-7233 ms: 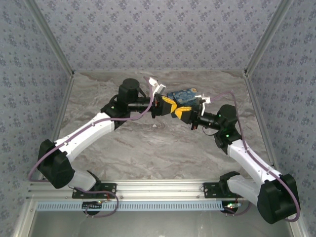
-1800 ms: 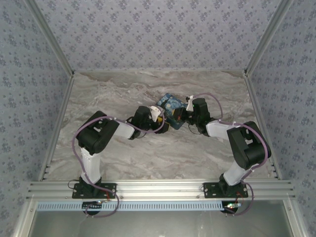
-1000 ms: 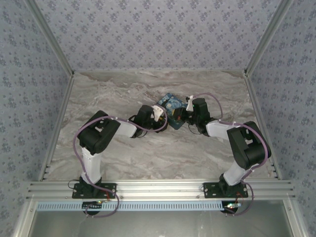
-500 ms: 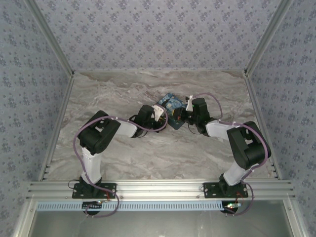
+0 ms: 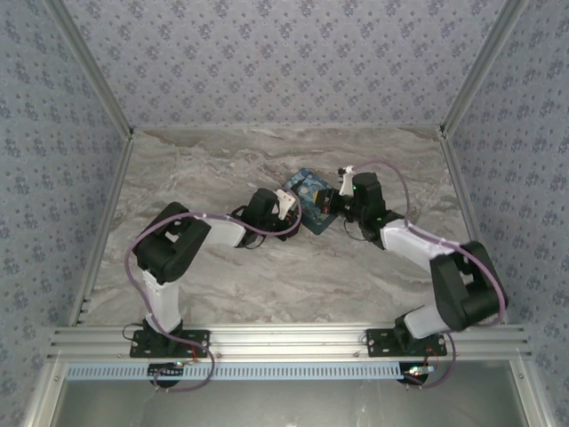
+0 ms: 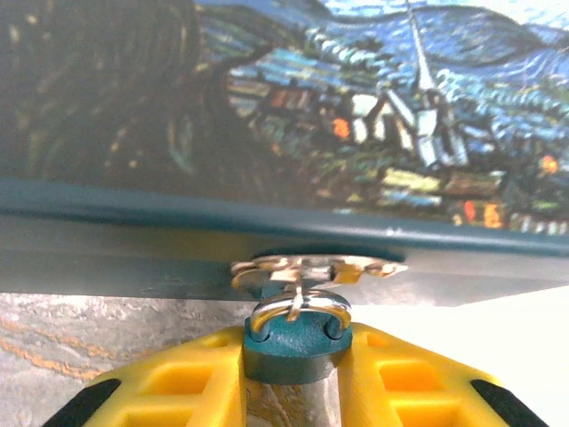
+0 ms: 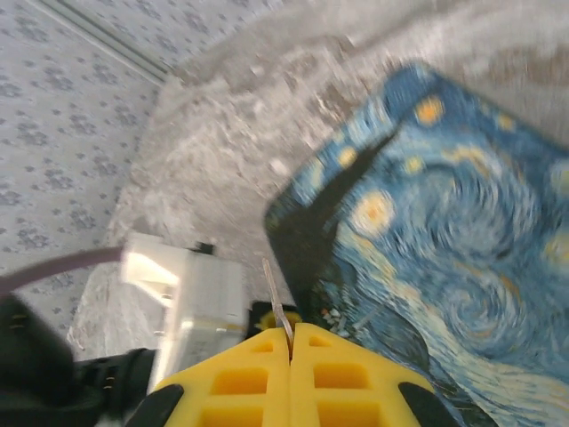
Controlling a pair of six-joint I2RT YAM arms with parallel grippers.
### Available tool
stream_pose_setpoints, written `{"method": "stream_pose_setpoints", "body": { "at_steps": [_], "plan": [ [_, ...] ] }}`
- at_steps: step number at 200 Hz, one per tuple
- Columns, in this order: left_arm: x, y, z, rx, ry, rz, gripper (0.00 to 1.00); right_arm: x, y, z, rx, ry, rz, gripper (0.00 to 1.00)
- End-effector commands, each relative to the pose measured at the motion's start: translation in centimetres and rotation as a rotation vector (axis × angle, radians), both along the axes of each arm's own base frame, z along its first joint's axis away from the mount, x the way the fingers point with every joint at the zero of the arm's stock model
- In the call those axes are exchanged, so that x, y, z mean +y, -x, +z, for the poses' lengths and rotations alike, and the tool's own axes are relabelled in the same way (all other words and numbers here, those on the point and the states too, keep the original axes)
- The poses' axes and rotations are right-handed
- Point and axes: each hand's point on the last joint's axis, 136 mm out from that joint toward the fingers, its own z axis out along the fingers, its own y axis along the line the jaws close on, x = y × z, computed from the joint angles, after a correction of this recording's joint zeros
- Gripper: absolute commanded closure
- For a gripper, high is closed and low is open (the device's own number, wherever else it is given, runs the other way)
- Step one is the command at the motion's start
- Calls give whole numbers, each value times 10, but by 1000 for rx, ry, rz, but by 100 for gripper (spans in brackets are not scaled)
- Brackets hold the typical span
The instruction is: Unlock the padlock with the key
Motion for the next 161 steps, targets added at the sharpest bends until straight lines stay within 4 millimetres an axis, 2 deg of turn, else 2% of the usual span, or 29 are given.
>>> {"method": "stream_pose_setpoints", "body": {
  "at_steps": [1,22,59,96,119,161],
  "plan": [
    [-6,4,23,31,32,6,74,-18,15,0,-36,71,-26,100],
    [-9,6,31,81,50,26,75,-22,35,-6,-57,96,3,100],
    [-14,10,42,200,98,73,81,-30,70,-39,-62,133,48,100],
    [-23,13,51,322,164,122,86,-29,93,-64,-106,158,92,100],
    [-28,13,54,397,187,158,87,-23,101,-77,-138,210,126,100],
    [-38,15,64,469,233,178,87,-8,99,-86,-171,213,170,100]
  ]
}}
